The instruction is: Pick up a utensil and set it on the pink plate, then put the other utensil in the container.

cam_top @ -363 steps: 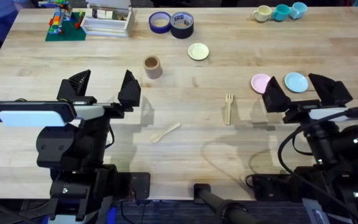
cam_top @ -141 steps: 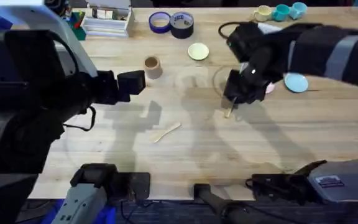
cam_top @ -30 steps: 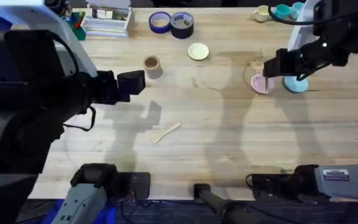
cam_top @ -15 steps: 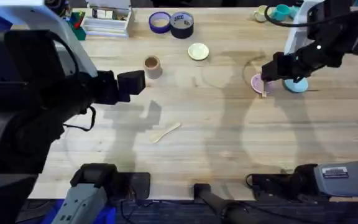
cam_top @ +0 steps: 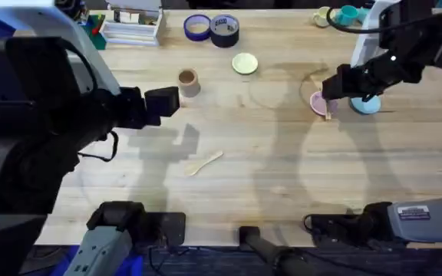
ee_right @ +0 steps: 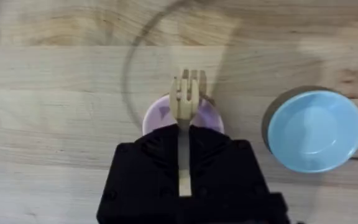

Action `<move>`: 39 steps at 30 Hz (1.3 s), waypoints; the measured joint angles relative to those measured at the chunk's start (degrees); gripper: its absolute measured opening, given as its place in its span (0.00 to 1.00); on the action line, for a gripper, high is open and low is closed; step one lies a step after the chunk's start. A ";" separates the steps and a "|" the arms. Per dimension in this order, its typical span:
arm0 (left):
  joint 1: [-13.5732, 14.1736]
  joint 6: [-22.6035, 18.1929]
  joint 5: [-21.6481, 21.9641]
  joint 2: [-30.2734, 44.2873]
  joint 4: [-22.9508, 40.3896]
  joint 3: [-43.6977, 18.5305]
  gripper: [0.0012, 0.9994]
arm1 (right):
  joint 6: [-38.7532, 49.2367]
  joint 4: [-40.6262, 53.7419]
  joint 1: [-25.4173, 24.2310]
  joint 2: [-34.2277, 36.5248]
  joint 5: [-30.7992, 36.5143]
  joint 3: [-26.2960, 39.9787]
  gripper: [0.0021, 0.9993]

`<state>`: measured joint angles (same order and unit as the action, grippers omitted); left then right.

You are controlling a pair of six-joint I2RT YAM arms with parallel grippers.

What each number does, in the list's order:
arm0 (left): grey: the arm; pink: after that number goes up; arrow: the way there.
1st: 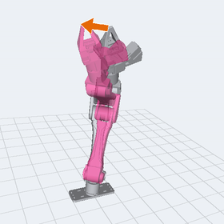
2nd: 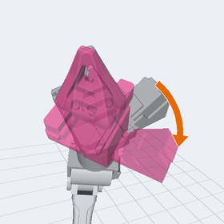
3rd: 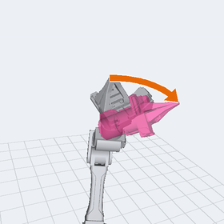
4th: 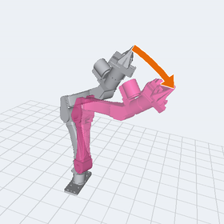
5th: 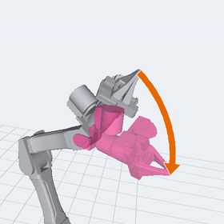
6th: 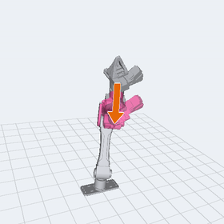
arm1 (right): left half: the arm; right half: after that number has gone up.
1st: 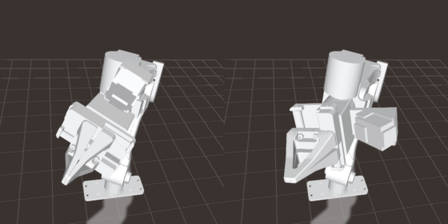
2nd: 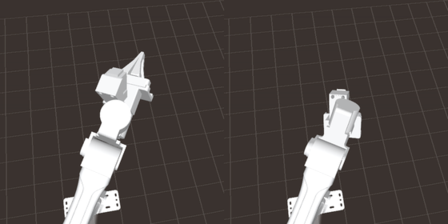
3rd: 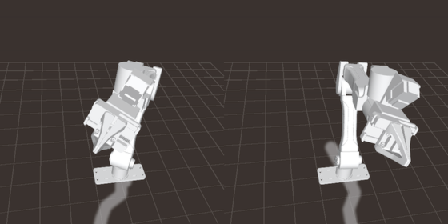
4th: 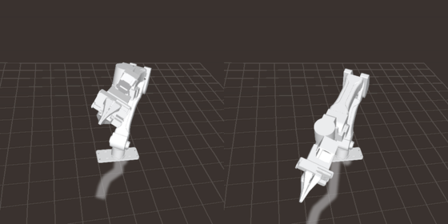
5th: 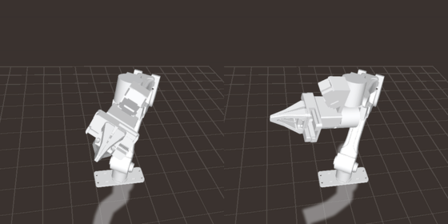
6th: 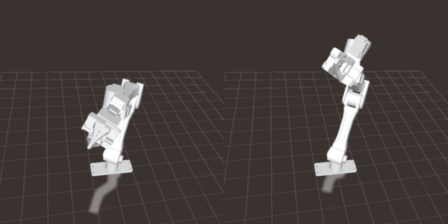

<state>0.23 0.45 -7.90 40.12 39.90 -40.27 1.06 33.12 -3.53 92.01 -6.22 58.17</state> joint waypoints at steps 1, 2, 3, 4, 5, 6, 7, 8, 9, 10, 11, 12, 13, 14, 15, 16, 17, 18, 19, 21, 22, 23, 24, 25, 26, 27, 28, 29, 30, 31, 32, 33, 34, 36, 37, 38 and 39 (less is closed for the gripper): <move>0.00 -0.01 0.00 0.00 0.00 0.00 0.99 | -0.01 0.00 0.00 0.00 0.00 0.00 0.11; 0.00 -0.02 0.00 0.00 0.00 0.00 0.99 | -0.02 0.00 0.00 0.00 0.00 0.00 0.13; 0.00 -0.02 0.00 0.00 0.00 0.00 0.99 | -0.02 0.00 0.00 0.00 0.00 0.00 0.14; 0.00 -0.02 0.00 0.00 0.00 0.00 0.99 | -0.02 0.00 0.00 0.00 0.00 0.00 0.15; 0.00 -0.01 0.00 0.00 0.00 0.00 0.99 | -0.02 -0.02 0.00 0.00 0.00 0.00 0.15; 0.00 0.00 0.00 0.00 0.00 0.00 0.99 | -0.02 -0.07 0.00 0.00 0.00 0.00 0.15; 0.00 0.00 0.00 0.00 0.00 0.00 0.99 | -0.02 -0.13 0.00 0.00 0.00 0.00 0.15; 0.00 0.00 0.00 -0.01 0.00 0.00 0.99 | -0.04 -0.20 0.00 0.00 0.00 -0.01 0.15; 0.00 0.00 0.00 -0.01 0.00 0.00 0.99 | -0.03 -0.32 0.00 0.00 0.00 0.00 0.15; 0.00 0.00 0.00 0.00 0.00 0.00 0.99 | -0.04 -0.48 0.00 0.00 0.00 0.00 0.15; 0.00 -0.02 0.00 0.00 0.00 0.00 0.99 | -0.02 -0.63 0.00 0.00 0.00 0.00 0.15; 0.00 0.00 0.00 -0.01 0.00 0.00 0.99 | -0.02 -0.91 0.00 0.00 0.00 -0.01 0.15; 0.00 -0.02 0.00 0.00 0.00 0.00 0.99 | -0.03 -1.20 0.00 0.00 0.00 -0.02 0.15; 0.00 0.00 0.00 0.00 0.00 0.00 0.99 | -0.02 -1.40 0.00 0.00 0.00 -0.02 0.15; 0.00 -0.01 0.00 0.00 0.00 0.00 0.99 | -0.04 -1.49 0.00 0.00 0.00 -0.02 0.15; 0.00 0.00 0.00 0.00 0.00 0.00 0.99 | -0.02 -1.49 0.00 0.00 0.00 -0.02 0.15; 0.00 0.00 0.02 0.00 0.00 0.00 0.99 | -0.02 -1.53 0.00 0.00 0.00 -0.02 0.16; 0.00 -0.02 0.03 0.00 0.00 0.00 0.99 | -0.02 -1.60 0.00 -0.06 0.00 -0.02 0.16; 0.00 -0.01 0.08 0.00 0.00 0.00 0.99 | -0.02 -1.61 0.00 -0.15 0.00 -0.02 0.17; 0.00 0.00 0.15 0.00 0.00 0.00 0.99 | -0.03 -1.60 0.00 -0.66 0.00 0.00 0.17; 0.00 -0.01 0.16 0.00 0.00 0.00 0.99 | -0.03 -1.60 0.00 -1.08 0.00 0.00 0.17; 0.00 0.00 0.17 0.00 0.00 0.00 0.99 | -0.02 -1.60 0.00 -1.52 0.00 0.00 0.18; 0.00 -0.02 0.17 0.00 0.00 0.00 0.99 | -0.02 -1.60 0.00 -2.00 0.00 0.00 0.18; 0.00 -0.02 0.16 -0.01 0.00 0.00 0.99 | -0.05 -1.60 0.00 -2.49 0.00 0.00 0.19; 0.00 -0.01 0.17 0.00 0.00 0.00 0.99 | -0.18 -1.60 0.00 -3.09 0.00 0.00 0.23; 0.00 0.00 0.17 0.00 0.00 0.00 0.99 | -0.22 -1.60 0.00 -3.68 0.00 0.00 0.29; 0.00 -0.02 0.17 -0.02 0.00 0.00 0.99 | -0.22 -1.60 0.00 -4.31 0.00 0.02 0.32; 0.00 0.00 0.17 0.00 0.00 0.00 0.99 | -0.23 -1.57 0.00 -4.89 0.00 0.03 0.33; 0.00 0.00 0.17 -0.02 0.00 0.00 0.99 | -0.22 -1.55 0.00 -5.41 0.00 0.07 0.34; 0.00 0.00 0.17 0.00 0.00 0.00 0.99 | -0.24 -1.55 0.00 -6.04 0.00 0.07 0.34; 0.00 -0.01 0.17 0.00 0.00 0.00 0.99 | -0.24 -1.50 0.00 -6.54 0.00 0.07 0.34; 0.00 0.00 0.17 0.00 0.00 0.00 0.99 | -0.24 -1.37 0.00 -7.01 0.00 0.07 0.34; 0.00 0.00 0.17 0.00 0.00 0.00 0.99 | -0.24 -1.06 0.00 -7.55 0.00 0.09 0.35; 0.00 -0.01 0.17 -0.01 0.00 0.00 0.99 | -0.58 0.08 0.00 -8.73 0.01 0.09 0.46; 0.00 0.00 0.17 0.00 0.00 0.00 0.99 | -0.65 0.77 0.00 -9.38 0.02 0.09 0.59; 0.00 -0.02 0.17 0.00 0.00 0.00 0.99 | -0.63 1.26 0.00 -9.94 0.02 0.09 0.71; 0.00 -0.01 0.17 0.00 0.00 0.00 0.99 | -0.61 1.81 0.00 -10.66 0.02 0.09 0.86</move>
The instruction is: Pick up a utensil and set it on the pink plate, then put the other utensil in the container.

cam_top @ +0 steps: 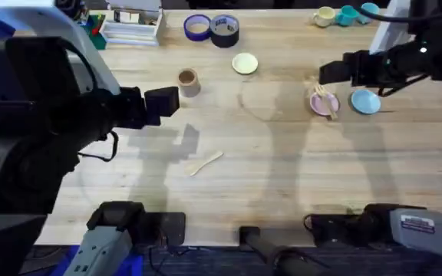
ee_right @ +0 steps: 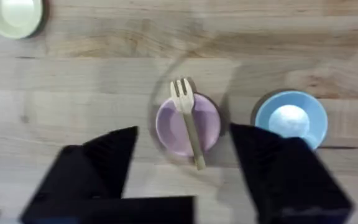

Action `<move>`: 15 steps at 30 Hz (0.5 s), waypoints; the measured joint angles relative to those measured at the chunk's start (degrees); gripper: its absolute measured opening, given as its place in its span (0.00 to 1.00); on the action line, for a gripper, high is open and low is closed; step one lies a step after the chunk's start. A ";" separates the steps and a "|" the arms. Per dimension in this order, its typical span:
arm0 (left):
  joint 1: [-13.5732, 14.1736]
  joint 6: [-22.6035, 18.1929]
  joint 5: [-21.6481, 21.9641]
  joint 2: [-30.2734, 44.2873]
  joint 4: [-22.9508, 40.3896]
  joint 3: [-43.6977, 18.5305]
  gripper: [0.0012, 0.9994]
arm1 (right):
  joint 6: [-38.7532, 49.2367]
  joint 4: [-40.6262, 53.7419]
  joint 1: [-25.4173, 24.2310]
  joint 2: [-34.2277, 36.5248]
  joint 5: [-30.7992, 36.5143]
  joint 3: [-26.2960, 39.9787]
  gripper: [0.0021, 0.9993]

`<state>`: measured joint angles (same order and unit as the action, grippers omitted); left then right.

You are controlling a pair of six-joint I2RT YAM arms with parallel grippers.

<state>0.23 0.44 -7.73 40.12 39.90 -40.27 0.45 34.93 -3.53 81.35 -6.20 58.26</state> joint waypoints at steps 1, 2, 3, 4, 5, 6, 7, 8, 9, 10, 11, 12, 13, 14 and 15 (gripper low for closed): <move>0.00 -0.01 0.00 0.00 0.00 0.00 0.99 | 0.34 0.52 0.00 -0.78 0.00 0.00 0.97; 0.00 0.01 0.00 0.00 0.00 0.00 0.99 | 0.46 0.98 0.00 -1.63 -0.02 0.00 0.99; 0.00 0.00 0.00 0.00 0.00 0.00 0.99 | 0.49 1.35 0.00 -2.36 0.00 0.00 1.00; 0.00 0.01 0.00 0.00 0.00 0.00 0.99 | 0.64 1.68 0.00 -3.17 0.00 0.00 1.00; 0.00 -0.01 0.00 0.00 0.00 0.00 0.99 | 0.66 2.03 0.00 -3.91 0.00 0.00 1.00; 0.00 0.00 0.00 -0.01 0.00 0.00 0.99 | 0.81 2.64 0.00 -4.72 -0.03 0.00 1.00; 0.00 -0.01 0.00 0.00 0.00 0.00 0.99 | 1.17 3.43 0.00 -5.50 -0.13 0.00 1.00; 0.00 -0.01 0.00 0.00 0.00 0.00 0.99 | 1.85 4.35 0.00 -6.27 -0.47 0.02 1.00; 0.00 0.01 0.00 0.00 0.00 0.00 0.99 | 3.02 5.67 -0.02 -7.10 -0.89 0.02 1.00; 0.00 0.00 0.00 0.00 0.00 0.00 0.99 | 4.09 6.79 -0.01 -7.73 -1.31 0.02 1.00; 0.00 -0.01 0.00 -0.02 0.00 0.00 0.99 | 5.41 8.30 0.00 -8.40 -1.78 0.04 1.00; 0.00 0.00 0.00 0.00 0.00 0.00 0.99 | 6.45 9.61 0.00 -8.93 -2.22 0.04 1.00; 0.00 0.01 0.00 0.00 0.00 0.00 0.99 | 7.47 10.95 0.00 -9.44 -2.53 0.04 1.00; 0.00 0.01 0.00 0.00 0.00 0.00 0.99 | 8.45 12.36 0.00 -9.97 -2.81 0.04 1.00; 0.00 0.01 0.00 0.00 0.00 0.00 0.99 | 9.27 13.52 0.00 -10.42 -2.93 0.04 1.00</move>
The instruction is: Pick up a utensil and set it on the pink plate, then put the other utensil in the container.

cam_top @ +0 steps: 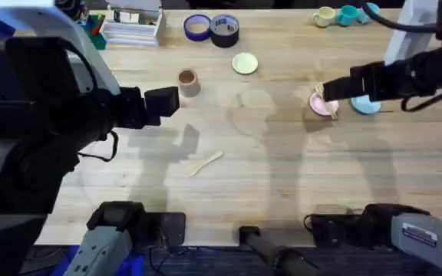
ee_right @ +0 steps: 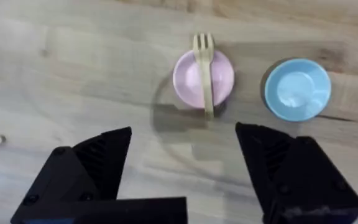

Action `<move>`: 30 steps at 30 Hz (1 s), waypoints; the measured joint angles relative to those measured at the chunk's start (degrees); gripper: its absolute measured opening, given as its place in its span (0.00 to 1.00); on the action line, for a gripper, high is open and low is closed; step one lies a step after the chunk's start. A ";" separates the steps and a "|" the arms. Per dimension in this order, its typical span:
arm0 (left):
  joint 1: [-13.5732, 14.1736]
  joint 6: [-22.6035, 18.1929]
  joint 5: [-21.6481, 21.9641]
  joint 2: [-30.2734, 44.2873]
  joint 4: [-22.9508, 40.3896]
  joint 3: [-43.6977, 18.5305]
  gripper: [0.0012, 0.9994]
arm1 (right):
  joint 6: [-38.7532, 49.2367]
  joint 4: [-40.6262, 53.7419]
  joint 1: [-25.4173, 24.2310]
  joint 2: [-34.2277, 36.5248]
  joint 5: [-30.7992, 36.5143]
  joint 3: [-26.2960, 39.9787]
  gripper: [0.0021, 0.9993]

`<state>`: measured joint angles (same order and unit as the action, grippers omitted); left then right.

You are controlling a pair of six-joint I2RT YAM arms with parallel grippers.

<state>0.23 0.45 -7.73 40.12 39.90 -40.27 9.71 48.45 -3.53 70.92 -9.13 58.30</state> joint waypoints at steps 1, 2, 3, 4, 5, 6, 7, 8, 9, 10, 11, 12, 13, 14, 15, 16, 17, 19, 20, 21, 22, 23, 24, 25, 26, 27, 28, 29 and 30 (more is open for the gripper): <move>0.00 -0.01 0.00 0.00 0.04 0.00 0.99 | 0.62 0.69 0.00 -0.36 -0.15 0.00 1.00; 0.00 -0.02 0.00 0.00 0.17 0.00 0.99 | 1.10 1.06 0.00 -0.63 -0.23 0.00 1.00; 0.00 -0.02 0.00 0.00 0.31 0.00 0.99 | 1.49 1.17 0.00 -0.86 -0.37 0.00 1.00; 0.00 -0.02 0.00 -0.01 0.37 0.00 0.99 | 1.79 1.17 0.00 -0.97 -0.39 0.00 1.00; 0.00 -0.04 0.00 0.00 0.37 0.00 0.99 | 2.10 1.16 0.00 -0.99 -0.43 0.02 1.00; 0.00 -0.04 -0.02 0.00 0.37 0.00 0.99 | 2.34 1.17 0.00 -0.99 -0.54 0.02 1.00; 0.00 -0.07 -0.07 0.00 0.37 0.00 0.99 | 2.46 1.19 0.00 -1.01 -0.62 0.02 1.00; 0.00 -0.07 -0.17 0.00 0.46 0.00 0.99 | 2.60 1.16 0.00 -0.99 -0.73 0.02 1.00; 0.07 -0.07 -0.20 0.00 0.85 -0.07 1.00 | 2.73 1.15 0.00 -1.01 -0.78 0.02 1.00; 0.25 -0.07 -0.20 0.00 1.67 -0.21 1.00 | 2.76 1.15 0.00 -1.01 -0.78 0.02 1.00; 0.61 -0.07 -0.21 0.00 2.69 -0.43 1.00 | 2.78 1.15 0.00 -1.01 -0.78 0.02 1.00; 1.06 -0.05 -0.22 0.00 3.46 -0.69 1.00 | 2.78 1.15 0.00 -0.99 -0.78 0.02 1.00; 1.77 -0.02 -0.22 0.00 4.09 -1.09 1.00 | 2.78 1.15 0.00 -0.99 -0.78 0.02 1.00; 2.57 0.05 -0.22 0.00 4.67 -1.57 1.00 | 2.78 1.15 0.00 -1.00 -0.78 0.02 1.00; 3.46 0.40 -0.22 0.00 5.33 -2.16 1.00 | 2.78 1.15 0.00 -1.01 -0.78 0.02 1.00; 4.41 0.66 -0.21 0.00 5.91 -2.81 1.00 | 2.78 1.15 0.00 -1.01 -0.78 0.02 1.00; 5.54 1.10 -0.19 0.00 6.62 -3.59 1.00 | 2.79 1.15 0.00 -1.01 -0.78 0.02 1.00; 7.84 1.99 -0.02 -0.02 7.88 -4.96 1.00 | 2.78 1.17 0.00 -0.99 -0.78 0.02 1.00; 9.29 2.61 0.05 -0.01 8.44 -5.53 1.00 | 2.79 1.17 0.00 -1.00 -0.78 0.02 1.00; 10.70 3.19 0.09 -0.07 8.81 -5.83 1.00 | 2.78 1.17 0.00 -1.00 -0.78 0.02 1.00; 11.94 3.64 0.19 -0.07 9.06 -5.92 1.00 | 2.78 1.17 0.00 -1.01 -0.78 0.02 1.00; 13.57 4.23 0.24 -0.06 9.38 -5.97 1.00 | 2.78 1.17 0.00 -1.01 -0.78 0.02 1.00; 15.08 4.56 0.24 -0.06 9.65 -5.97 1.00 | 2.78 1.17 0.00 -1.00 -0.78 0.02 1.00; 16.98 4.88 0.26 0.03 9.95 -5.97 1.00 | 2.78 1.17 0.00 -1.00 -0.78 0.02 1.00; 18.63 5.14 0.26 0.22 10.16 -5.97 1.00 | 2.78 1.20 0.00 -0.99 -0.78 0.02 1.00; 20.67 5.33 0.27 0.51 10.32 -5.97 1.00 | 2.79 1.17 0.00 -1.00 -0.78 0.02 1.00; 22.52 5.76 0.40 0.93 10.46 -5.97 1.00 | 2.79 1.20 0.00 -1.00 -0.78 0.02 1.00; 24.34 6.17 0.81 1.55 10.63 -5.97 1.00 | 2.78 1.17 0.00 -0.99 -0.78 0.02 1.00; 26.06 6.75 1.42 2.41 10.94 -5.97 1.00 | 2.78 1.17 0.00 -0.99 -0.78 0.02 1.00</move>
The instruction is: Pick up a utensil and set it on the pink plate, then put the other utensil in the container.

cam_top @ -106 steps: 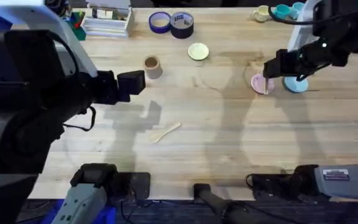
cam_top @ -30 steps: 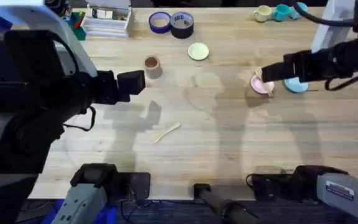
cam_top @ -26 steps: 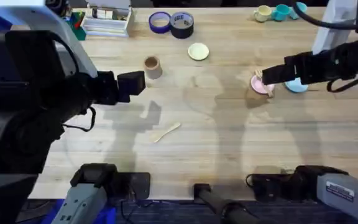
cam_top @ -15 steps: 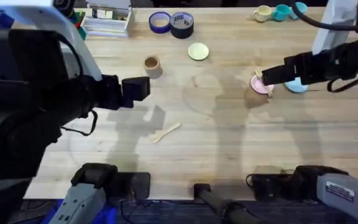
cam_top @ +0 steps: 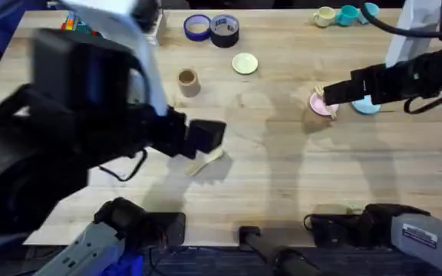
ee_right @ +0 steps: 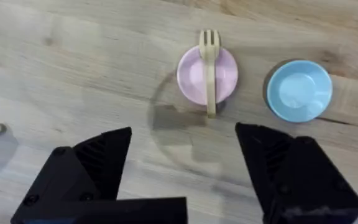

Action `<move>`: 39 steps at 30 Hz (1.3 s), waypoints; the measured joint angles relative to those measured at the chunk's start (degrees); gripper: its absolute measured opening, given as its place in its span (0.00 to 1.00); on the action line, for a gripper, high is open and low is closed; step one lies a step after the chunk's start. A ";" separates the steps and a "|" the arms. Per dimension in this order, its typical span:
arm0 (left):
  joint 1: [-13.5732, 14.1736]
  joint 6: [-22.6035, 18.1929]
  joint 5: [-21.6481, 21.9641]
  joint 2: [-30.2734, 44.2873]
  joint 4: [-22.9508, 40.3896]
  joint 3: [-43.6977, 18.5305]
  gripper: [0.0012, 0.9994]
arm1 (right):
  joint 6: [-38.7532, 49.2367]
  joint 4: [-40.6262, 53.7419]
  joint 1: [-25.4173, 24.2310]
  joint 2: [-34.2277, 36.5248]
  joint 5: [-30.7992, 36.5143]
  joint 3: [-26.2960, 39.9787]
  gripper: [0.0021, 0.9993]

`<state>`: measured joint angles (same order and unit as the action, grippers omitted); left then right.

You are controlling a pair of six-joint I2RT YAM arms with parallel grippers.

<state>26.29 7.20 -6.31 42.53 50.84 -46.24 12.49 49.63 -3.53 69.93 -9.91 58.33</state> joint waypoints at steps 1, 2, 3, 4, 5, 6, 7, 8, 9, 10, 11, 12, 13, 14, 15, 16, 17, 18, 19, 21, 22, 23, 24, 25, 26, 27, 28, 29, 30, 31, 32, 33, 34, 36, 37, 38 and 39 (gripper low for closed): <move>1.39 0.48 0.50 0.95 0.43 0.00 1.00 | 0.00 0.00 0.00 0.00 0.00 0.00 1.00; 2.90 0.96 1.24 2.36 0.95 0.00 1.00 | 0.00 0.00 0.00 -0.02 0.00 0.00 1.00; 3.95 1.26 1.69 3.60 1.22 0.00 1.00 | 0.00 0.02 0.00 0.00 0.00 0.00 1.00; 5.05 1.54 2.03 5.19 1.31 0.00 1.00 | 0.01 0.00 0.00 -0.01 0.00 0.00 1.00; 5.89 1.71 2.34 6.74 1.28 0.00 1.00 | 0.00 0.00 0.00 -0.02 0.00 0.00 1.00; 6.66 1.88 2.72 8.45 1.32 0.00 1.00 | 0.00 0.00 0.00 0.00 0.00 0.00 1.00; 7.34 2.05 3.07 10.13 1.44 0.00 1.00 | 0.00 0.00 0.00 -0.02 0.00 0.00 1.00; 7.85 2.16 3.24 11.64 1.49 0.00 1.00 | 0.00 0.02 0.00 -0.02 0.00 0.00 1.00; 8.27 2.25 3.48 13.10 1.47 0.00 1.00 | 0.00 0.00 0.00 -0.02 0.00 0.00 1.00; 8.61 2.30 3.68 14.57 1.47 0.00 1.00 | 0.01 0.00 0.00 -0.01 0.00 0.00 1.00; 8.85 2.30 3.97 15.89 1.47 0.00 1.00 | 0.01 0.00 0.00 -0.01 0.00 0.00 1.00; 9.04 2.30 4.15 17.16 1.47 0.00 1.00 | 0.00 0.00 0.00 0.00 0.00 0.00 1.00; 9.18 2.30 4.37 18.44 1.47 0.00 1.00 | 0.01 0.00 0.00 -0.02 0.00 0.00 1.00; 9.21 2.30 4.42 19.35 1.47 0.00 1.00 | 0.01 0.00 0.00 -0.02 0.00 0.00 1.00; 9.21 2.32 4.44 20.24 1.45 0.00 1.00 | 0.00 0.00 0.00 -0.01 0.00 0.00 1.00; 9.21 2.32 4.44 20.90 1.43 0.00 1.00 | 0.02 0.00 0.00 0.00 0.00 0.00 1.00; 9.21 2.40 4.42 21.39 1.35 0.00 1.00 | 0.02 0.00 0.00 0.00 0.00 0.00 1.00; 9.23 2.49 4.42 21.78 1.16 0.00 1.00 | 0.02 0.00 0.00 0.00 0.00 0.00 1.00; 9.31 2.54 4.46 21.96 0.94 0.00 1.00 | 0.02 0.00 0.00 -0.02 0.00 0.00 1.00; 9.87 2.71 4.51 22.02 0.34 0.07 1.00 | 0.02 -0.02 0.00 -0.02 0.00 0.00 1.00; 10.33 2.71 4.57 22.02 0.03 0.15 1.00 | 0.02 -0.02 0.00 -0.02 0.00 0.00 1.00; 10.90 2.73 4.59 22.02 -0.46 0.41 1.00 | 0.02 -0.05 0.00 0.00 0.00 0.00 1.00; 11.53 2.75 4.61 22.02 -0.88 0.71 1.00 | 0.02 -0.10 0.00 0.00 0.00 0.00 1.00; 12.33 2.73 4.61 22.02 -1.34 1.18 1.00 | 0.02 -0.11 0.00 -0.02 0.00 0.00 1.00; 13.04 2.74 4.61 22.02 -1.48 1.54 1.00 | 0.02 -0.11 0.00 0.00 0.00 0.00 1.00; 13.82 2.75 4.61 22.02 -1.62 1.96 1.00 | 0.02 -0.13 0.00 0.00 0.00 0.00 1.00; 14.66 2.76 4.61 22.02 -1.78 2.41 1.00 | 0.02 -0.11 0.00 0.00 0.00 0.00 1.00; 15.39 2.81 4.64 22.02 -2.03 2.86 1.00 | 0.02 -0.11 0.00 -0.02 0.00 0.00 1.00; 16.05 3.01 4.74 22.02 -2.23 3.30 1.00 | 0.02 -0.13 0.00 0.00 0.00 0.00 1.00; 16.62 3.33 4.91 22.02 -2.37 3.80 1.00 | 0.02 -0.13 0.00 0.00 0.00 0.00 1.00; 16.96 3.67 5.10 22.02 -2.40 4.21 1.00 | 0.02 -0.15 0.00 -0.02 0.00 0.00 1.00; 17.18 4.07 5.30 22.02 -2.44 4.72 1.00 | 0.02 -0.13 0.00 -0.01 0.00 0.00 1.00; 17.23 4.56 5.55 22.02 -2.37 5.18 1.00 | 0.02 -0.15 0.00 -0.02 0.00 0.00 1.00; 17.23 5.37 5.93 22.02 -2.37 5.99 1.00 | 0.02 -0.15 0.00 -0.02 0.00 0.00 1.00; 17.23 5.64 6.06 22.02 -2.40 6.22 1.00 | 0.04 -0.15 0.00 0.00 0.00 0.00 1.00; 17.23 5.81 6.12 22.02 -2.42 6.36 1.00 | 0.04 -0.15 0.00 -0.02 0.00 0.00 1.00; 17.23 5.99 6.12 22.02 -2.41 6.45 1.00 | 0.04 -0.15 0.00 -0.02 0.00 0.00 1.00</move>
<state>43.53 13.19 -0.19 64.55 48.43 -39.79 12.53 49.47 -3.53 69.91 -9.91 58.33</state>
